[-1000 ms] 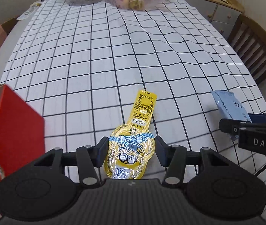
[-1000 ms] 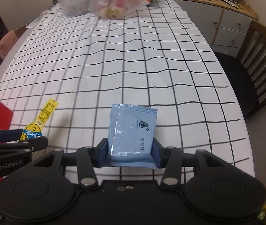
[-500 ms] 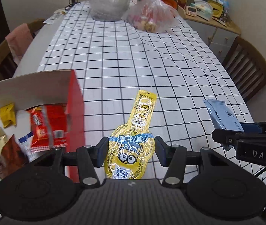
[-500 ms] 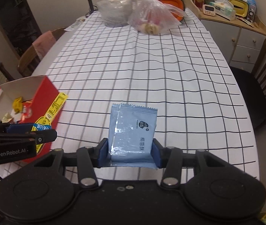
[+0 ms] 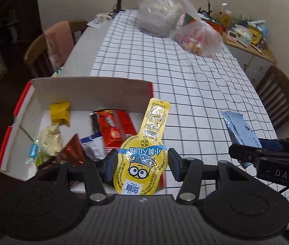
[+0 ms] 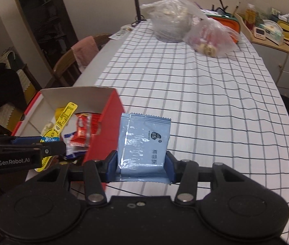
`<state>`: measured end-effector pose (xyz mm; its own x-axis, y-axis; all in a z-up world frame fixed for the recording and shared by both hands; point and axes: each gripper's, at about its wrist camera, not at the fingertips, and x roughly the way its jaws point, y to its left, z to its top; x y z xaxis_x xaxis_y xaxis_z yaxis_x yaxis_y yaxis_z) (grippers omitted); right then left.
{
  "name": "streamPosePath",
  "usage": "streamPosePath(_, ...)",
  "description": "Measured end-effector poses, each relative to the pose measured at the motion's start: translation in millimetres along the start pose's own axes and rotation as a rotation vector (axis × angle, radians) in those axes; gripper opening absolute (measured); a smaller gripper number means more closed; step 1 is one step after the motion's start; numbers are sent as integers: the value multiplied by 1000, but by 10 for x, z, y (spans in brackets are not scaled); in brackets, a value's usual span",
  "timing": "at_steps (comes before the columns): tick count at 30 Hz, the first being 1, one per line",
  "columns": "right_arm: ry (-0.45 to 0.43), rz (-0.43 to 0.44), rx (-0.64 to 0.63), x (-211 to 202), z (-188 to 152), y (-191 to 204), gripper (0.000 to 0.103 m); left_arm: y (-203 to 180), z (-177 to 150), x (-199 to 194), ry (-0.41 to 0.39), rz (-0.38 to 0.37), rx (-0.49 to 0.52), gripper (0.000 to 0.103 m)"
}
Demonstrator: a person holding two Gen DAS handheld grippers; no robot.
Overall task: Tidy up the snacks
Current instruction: 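Carry the yellow Minion packet and light-blue packet into the box with both tools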
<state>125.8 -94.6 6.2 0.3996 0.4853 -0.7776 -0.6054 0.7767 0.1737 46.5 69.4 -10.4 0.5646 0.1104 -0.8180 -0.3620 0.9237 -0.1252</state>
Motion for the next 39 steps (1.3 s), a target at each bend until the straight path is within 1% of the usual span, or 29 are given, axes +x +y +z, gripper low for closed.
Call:
streamPosePath(5,-2,7,-33,120,64,345,46,375,26,-101,-22,27,-31,52)
streamPosePath(13,13,7,-75,394,157,766,46,891,109,-106,-34,68,-65,52)
streamPosePath(24,59,30,-147,861,200,1274,46,1434,205,104,-2,132,-85,52)
streamPosePath(28,88,33,-165,1029,191,1396,46,1536,245,228,17,153,-81,52)
streamPosePath(34,122,35,-207,1213,178,1543,46,1552,291,457,49,146,-50,52)
streamPosePath(39,141,22,-226,1313,120,1604,46,1506,255,631,89,143,-21,52)
